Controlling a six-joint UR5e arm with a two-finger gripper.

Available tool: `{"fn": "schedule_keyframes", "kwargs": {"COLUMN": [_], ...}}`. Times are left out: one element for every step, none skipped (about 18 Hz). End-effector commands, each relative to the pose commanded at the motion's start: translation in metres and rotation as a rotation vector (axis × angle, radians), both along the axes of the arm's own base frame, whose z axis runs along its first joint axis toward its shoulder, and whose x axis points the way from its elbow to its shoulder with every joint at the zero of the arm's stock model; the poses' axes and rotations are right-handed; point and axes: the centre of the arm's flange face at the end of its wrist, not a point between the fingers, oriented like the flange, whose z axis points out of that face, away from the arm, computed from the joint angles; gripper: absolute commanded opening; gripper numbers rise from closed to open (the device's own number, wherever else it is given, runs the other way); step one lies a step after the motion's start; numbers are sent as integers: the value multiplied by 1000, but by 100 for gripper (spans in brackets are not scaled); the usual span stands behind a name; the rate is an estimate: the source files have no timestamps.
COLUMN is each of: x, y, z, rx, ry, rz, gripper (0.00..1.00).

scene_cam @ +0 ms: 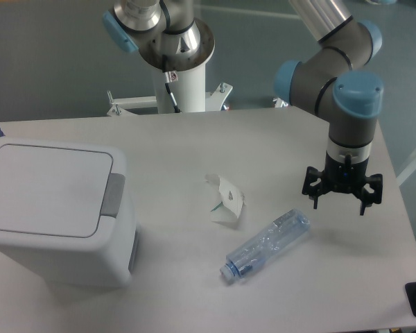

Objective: Open the trash can
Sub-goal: 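Move the open gripper across the table toward the white trash can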

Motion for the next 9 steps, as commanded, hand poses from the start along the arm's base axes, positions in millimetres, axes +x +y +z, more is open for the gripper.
{"fn": "schedule_keyframes", "kwargs": {"x": [4,9,15,24,35,47,57,68,85], "y": [5,11,16,22,31,31,26,22,20], "z": [-1,-1,-3,-8,-9,-2,0,-7,-10], "rx": [4,10,23,32,40,47,46,36,29], "ry": [-7,-10,-23,-43,-60,-60,-66,-86,-98], "rz": [6,-4,-18,-33,-53,-62,-63,-65,-80], "gripper": [100,100,100,100,100,100,100,100,100]}}
